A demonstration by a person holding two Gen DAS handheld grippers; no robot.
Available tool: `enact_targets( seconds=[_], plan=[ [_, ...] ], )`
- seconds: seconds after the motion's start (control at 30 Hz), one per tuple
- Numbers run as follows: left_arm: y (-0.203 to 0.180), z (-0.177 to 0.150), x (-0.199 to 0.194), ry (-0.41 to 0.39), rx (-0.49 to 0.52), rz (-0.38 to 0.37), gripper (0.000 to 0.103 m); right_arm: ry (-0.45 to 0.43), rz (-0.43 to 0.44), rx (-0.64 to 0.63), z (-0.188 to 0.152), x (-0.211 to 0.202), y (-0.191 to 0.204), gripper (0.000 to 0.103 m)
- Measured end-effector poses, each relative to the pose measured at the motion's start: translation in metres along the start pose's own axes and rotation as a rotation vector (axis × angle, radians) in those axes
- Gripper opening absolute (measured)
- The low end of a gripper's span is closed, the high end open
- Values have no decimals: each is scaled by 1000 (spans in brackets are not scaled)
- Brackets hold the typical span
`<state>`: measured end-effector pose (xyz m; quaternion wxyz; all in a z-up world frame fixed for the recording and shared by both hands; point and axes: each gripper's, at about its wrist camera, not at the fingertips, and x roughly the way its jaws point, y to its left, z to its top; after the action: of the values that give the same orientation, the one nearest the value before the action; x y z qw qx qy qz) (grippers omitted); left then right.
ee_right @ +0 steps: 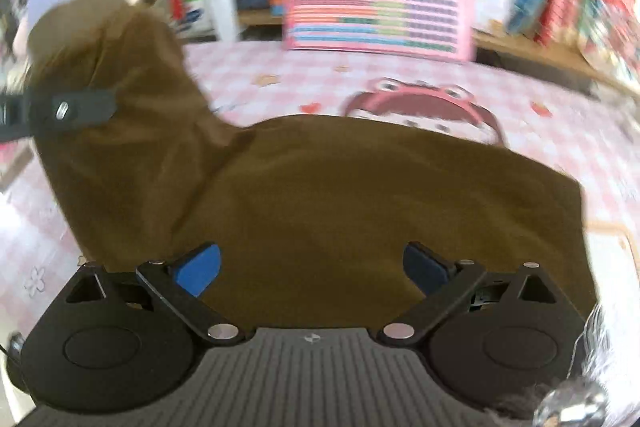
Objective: Fold clothes
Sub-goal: 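Carry the held leg end over toward the waistband with the left gripper, then open the left gripper to release the leg end onto the trousers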
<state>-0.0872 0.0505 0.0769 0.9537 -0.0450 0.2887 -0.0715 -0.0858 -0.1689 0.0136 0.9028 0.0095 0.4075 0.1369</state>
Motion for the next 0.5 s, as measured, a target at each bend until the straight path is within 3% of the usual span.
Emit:
enact_targets(
  seconds=[0.23,0.33,0.4,0.47,0.5],
  plan=[
    [-65,-8,13,77,225,87,16,58,45,210,-26,-31,-80,99],
    [-97,-17,29,131,279,104,25,67,58,236,-34,-35,-100,99],
    [-115,-24,36,165,278,80,48,72,72,237,-38,-36,-110,99],
    [-111,-25,32,158,213,78,67,86,85,241,-41,-35,-119,99],
    [-109,-26,30,154,180,77,67,94,91,243,-43,-35,-123,99]
  ],
)
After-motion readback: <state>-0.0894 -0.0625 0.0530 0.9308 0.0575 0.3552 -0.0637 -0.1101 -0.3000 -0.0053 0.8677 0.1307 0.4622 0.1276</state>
